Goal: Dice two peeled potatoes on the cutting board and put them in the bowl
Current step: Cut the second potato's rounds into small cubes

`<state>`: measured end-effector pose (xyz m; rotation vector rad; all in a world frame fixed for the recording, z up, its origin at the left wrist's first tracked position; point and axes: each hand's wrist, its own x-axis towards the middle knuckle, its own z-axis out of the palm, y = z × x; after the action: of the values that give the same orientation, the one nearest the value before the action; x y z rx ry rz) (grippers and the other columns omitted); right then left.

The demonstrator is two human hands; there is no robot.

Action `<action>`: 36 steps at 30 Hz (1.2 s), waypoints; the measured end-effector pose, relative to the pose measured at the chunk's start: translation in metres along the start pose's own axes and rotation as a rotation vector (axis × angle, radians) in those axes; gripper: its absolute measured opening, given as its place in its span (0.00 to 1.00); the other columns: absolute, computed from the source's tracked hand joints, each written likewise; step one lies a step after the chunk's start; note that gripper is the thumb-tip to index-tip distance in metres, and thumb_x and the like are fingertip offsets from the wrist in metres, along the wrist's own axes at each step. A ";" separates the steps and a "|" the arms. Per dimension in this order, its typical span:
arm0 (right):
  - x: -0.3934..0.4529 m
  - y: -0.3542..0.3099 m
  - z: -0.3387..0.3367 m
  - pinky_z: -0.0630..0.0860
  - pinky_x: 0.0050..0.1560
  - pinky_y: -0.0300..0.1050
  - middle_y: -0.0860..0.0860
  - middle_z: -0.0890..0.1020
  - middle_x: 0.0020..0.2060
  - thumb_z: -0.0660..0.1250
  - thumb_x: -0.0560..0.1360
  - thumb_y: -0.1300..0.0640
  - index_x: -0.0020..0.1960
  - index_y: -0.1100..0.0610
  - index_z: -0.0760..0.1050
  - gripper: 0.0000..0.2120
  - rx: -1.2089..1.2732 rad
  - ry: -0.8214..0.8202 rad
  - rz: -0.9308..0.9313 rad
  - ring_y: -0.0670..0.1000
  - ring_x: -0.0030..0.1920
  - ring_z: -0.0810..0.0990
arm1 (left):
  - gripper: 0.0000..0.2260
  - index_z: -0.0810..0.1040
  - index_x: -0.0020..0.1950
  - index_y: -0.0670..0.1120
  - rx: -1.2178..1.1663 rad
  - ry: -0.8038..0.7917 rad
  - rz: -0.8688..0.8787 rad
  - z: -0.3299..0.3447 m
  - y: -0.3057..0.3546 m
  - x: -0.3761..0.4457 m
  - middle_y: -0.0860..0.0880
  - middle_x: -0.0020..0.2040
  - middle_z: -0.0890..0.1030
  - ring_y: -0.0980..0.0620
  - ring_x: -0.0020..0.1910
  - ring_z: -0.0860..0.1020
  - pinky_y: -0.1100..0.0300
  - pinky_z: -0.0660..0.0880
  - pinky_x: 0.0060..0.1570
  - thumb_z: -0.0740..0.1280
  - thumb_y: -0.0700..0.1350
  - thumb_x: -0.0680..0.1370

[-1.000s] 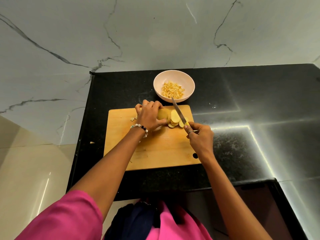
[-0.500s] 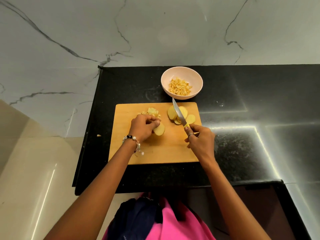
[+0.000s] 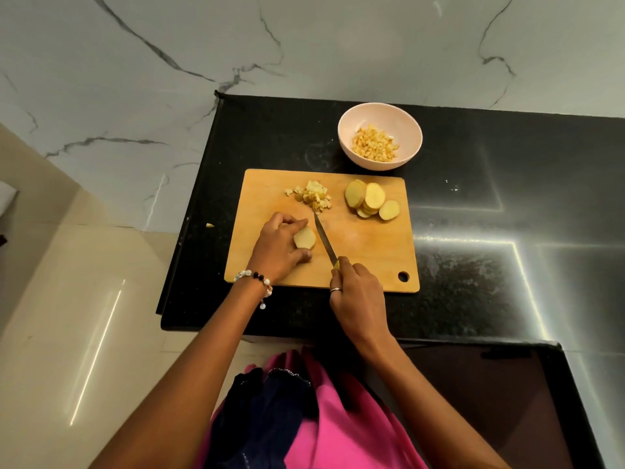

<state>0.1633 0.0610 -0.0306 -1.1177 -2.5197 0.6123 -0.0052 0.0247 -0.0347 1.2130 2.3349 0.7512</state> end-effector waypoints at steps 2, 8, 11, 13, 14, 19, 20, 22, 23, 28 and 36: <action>-0.003 -0.004 0.001 0.72 0.37 0.53 0.63 0.79 0.47 0.58 0.80 0.59 0.66 0.65 0.71 0.18 -0.014 -0.036 0.011 0.65 0.42 0.78 | 0.31 0.69 0.71 0.47 0.018 -0.027 0.039 -0.002 -0.001 -0.001 0.49 0.63 0.69 0.51 0.55 0.72 0.68 0.65 0.53 0.75 0.47 0.70; -0.005 -0.014 0.002 0.71 0.42 0.51 0.63 0.76 0.54 0.57 0.80 0.60 0.71 0.64 0.65 0.21 -0.010 -0.104 0.030 0.64 0.47 0.77 | 0.29 0.73 0.68 0.47 -0.015 0.066 0.007 0.001 -0.002 -0.001 0.50 0.60 0.71 0.57 0.47 0.69 0.65 0.69 0.52 0.76 0.49 0.69; -0.004 -0.018 0.001 0.71 0.42 0.51 0.64 0.76 0.54 0.57 0.80 0.61 0.72 0.64 0.65 0.21 -0.010 -0.119 0.020 0.65 0.47 0.77 | 0.28 0.75 0.66 0.47 -0.083 0.117 -0.021 0.004 -0.003 -0.004 0.50 0.58 0.72 0.56 0.49 0.70 0.63 0.71 0.55 0.77 0.49 0.68; -0.003 -0.019 0.001 0.71 0.43 0.51 0.63 0.75 0.55 0.57 0.80 0.61 0.72 0.63 0.64 0.22 -0.035 -0.154 0.019 0.64 0.48 0.76 | 0.28 0.75 0.66 0.47 -0.106 0.127 -0.030 0.006 -0.003 -0.005 0.50 0.59 0.73 0.54 0.52 0.72 0.63 0.71 0.56 0.77 0.48 0.68; -0.003 -0.020 0.001 0.71 0.43 0.52 0.63 0.75 0.55 0.56 0.80 0.61 0.73 0.63 0.63 0.22 -0.049 -0.165 0.019 0.64 0.48 0.77 | 0.28 0.75 0.66 0.47 -0.115 0.131 -0.036 0.006 -0.002 -0.005 0.50 0.58 0.73 0.53 0.52 0.73 0.63 0.71 0.56 0.77 0.48 0.68; -0.005 -0.023 0.001 0.72 0.43 0.53 0.63 0.73 0.59 0.55 0.80 0.62 0.74 0.64 0.59 0.23 -0.126 -0.219 0.018 0.64 0.47 0.77 | 0.29 0.75 0.66 0.47 -0.124 0.139 -0.069 0.006 -0.004 -0.005 0.52 0.55 0.69 0.55 0.48 0.69 0.67 0.68 0.53 0.78 0.49 0.66; -0.005 -0.024 0.000 0.72 0.43 0.53 0.63 0.73 0.59 0.55 0.80 0.63 0.74 0.64 0.59 0.23 -0.133 -0.225 0.017 0.64 0.47 0.77 | 0.30 0.75 0.66 0.47 -0.126 0.136 -0.070 0.006 -0.004 -0.004 0.52 0.54 0.69 0.55 0.48 0.69 0.67 0.68 0.52 0.78 0.49 0.66; -0.005 -0.027 -0.002 0.73 0.43 0.53 0.63 0.72 0.60 0.54 0.80 0.63 0.75 0.64 0.57 0.24 -0.151 -0.243 0.020 0.63 0.48 0.77 | 0.30 0.75 0.66 0.46 -0.129 0.129 -0.071 0.004 -0.005 -0.004 0.51 0.54 0.70 0.55 0.47 0.69 0.67 0.68 0.52 0.78 0.49 0.66; -0.004 -0.028 -0.002 0.72 0.43 0.52 0.62 0.71 0.61 0.53 0.80 0.64 0.75 0.64 0.55 0.24 -0.169 -0.259 0.024 0.63 0.48 0.77 | 0.30 0.75 0.66 0.46 -0.132 0.124 -0.071 0.004 -0.006 -0.003 0.51 0.54 0.70 0.56 0.46 0.68 0.69 0.68 0.50 0.78 0.49 0.66; -0.004 -0.034 -0.001 0.69 0.42 0.47 0.64 0.70 0.62 0.49 0.79 0.68 0.75 0.69 0.49 0.25 -0.303 -0.312 -0.031 0.61 0.49 0.77 | 0.28 0.76 0.65 0.47 -0.105 0.102 -0.077 0.002 -0.009 0.000 0.49 0.54 0.71 0.54 0.45 0.70 0.69 0.66 0.50 0.77 0.48 0.67; -0.012 -0.026 0.010 0.64 0.24 0.44 0.67 0.78 0.40 0.65 0.66 0.75 0.64 0.76 0.67 0.26 -0.300 -0.268 -0.083 0.61 0.25 0.75 | 0.28 0.76 0.65 0.46 -0.097 0.129 -0.092 0.005 -0.008 0.000 0.49 0.53 0.70 0.53 0.52 0.71 0.70 0.65 0.53 0.77 0.49 0.67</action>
<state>0.1503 0.0335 -0.0271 -1.0815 -2.9485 0.3913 -0.0067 0.0222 -0.0437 1.0369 2.4082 0.9237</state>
